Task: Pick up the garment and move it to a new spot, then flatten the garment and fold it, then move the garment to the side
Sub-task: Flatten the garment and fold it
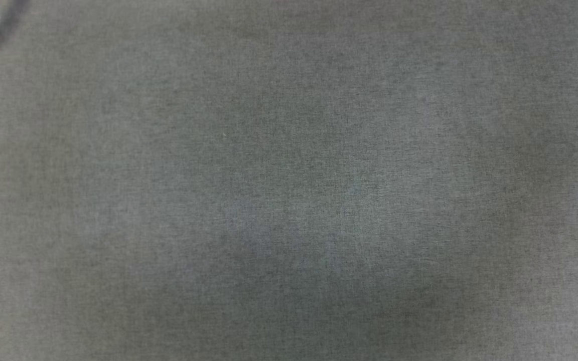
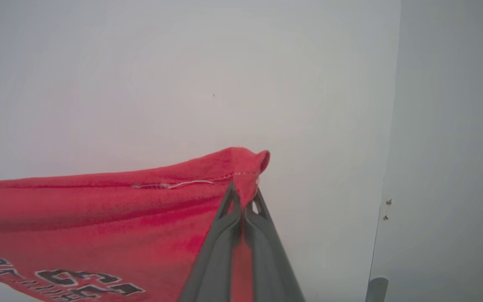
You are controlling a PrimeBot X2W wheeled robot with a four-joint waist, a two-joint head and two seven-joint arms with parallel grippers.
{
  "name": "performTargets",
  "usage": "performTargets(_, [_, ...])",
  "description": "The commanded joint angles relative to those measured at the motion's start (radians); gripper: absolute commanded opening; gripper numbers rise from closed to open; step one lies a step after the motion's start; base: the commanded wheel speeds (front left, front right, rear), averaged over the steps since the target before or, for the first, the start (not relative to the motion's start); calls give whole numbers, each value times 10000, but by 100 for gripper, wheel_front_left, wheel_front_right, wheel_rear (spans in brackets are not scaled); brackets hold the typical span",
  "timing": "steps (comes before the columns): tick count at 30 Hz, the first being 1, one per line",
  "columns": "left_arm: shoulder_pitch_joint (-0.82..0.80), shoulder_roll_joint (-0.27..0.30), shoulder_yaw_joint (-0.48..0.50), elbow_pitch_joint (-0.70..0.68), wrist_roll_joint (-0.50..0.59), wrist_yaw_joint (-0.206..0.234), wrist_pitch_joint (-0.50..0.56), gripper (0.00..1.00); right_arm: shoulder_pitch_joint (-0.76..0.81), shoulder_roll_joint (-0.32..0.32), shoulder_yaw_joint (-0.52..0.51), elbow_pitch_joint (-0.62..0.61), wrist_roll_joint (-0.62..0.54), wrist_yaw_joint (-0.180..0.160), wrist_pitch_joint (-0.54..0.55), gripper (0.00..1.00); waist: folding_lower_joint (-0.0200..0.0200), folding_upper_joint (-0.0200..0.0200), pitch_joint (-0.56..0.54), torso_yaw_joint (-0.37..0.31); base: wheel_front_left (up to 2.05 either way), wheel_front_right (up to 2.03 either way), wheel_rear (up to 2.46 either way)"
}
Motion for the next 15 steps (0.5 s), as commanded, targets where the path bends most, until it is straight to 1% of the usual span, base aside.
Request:
performTargets(1, [844, 150, -214, -129, 0, -16, 35, 0, 598, -5, 186, 169, 161, -15, -76, 0, 0, 0, -42, 3, 0, 0, 0])
performTargets(3, [1759, 135, -381, -530, -200, -16, 79, 0, 1211, -70, 533, 125, 309, -15, -27, 0, 0, 0, -93, 41, 0, 0, 0])
performTargets(6, [3437, 284, -632, -1474, -369, -18, -181, 0, 2388, -318, 1144, -331, 870, -14, 197, 0, 0, 0, -138, 98, 0, 0, 0])
performTargets(7, [3437, 284, -632, -1474, -369, -18, -181, 0, 2388, -318, 1144, -331, 870, -14, 197, 0, 0, 0, -138, 98, 0, 0, 0])
performTargets(8, [4680, 325, -809, -2217, -546, -18, -302, 0, 3373, -634, 1512, -816, 1283, -15, 350, 0, 0, 0, -186, 139, 0, 0, 0])
performTargets(9, [4680, 325, -809, -2217, -546, -18, -302, 0, 3373, -634, 1512, -816, 1283, -15, 350, 0, 0, 0, -186, 139, 0, 0, 0])
performTargets(11, [5836, 532, -1035, -2869, -440, -18, -585, 0, 4421, -981, 1830, -1485, 1822, -14, 535, 0, 0, 0, -249, 174, 0, 0, 0])
performTargets(15, [7991, 957, -1420, -4152, -260, -18, -1055, 0, 6545, -1965, 2043, -2970, 2847, -14, 944, 0, 0, 0, -481, 215, 0, 0, 0])
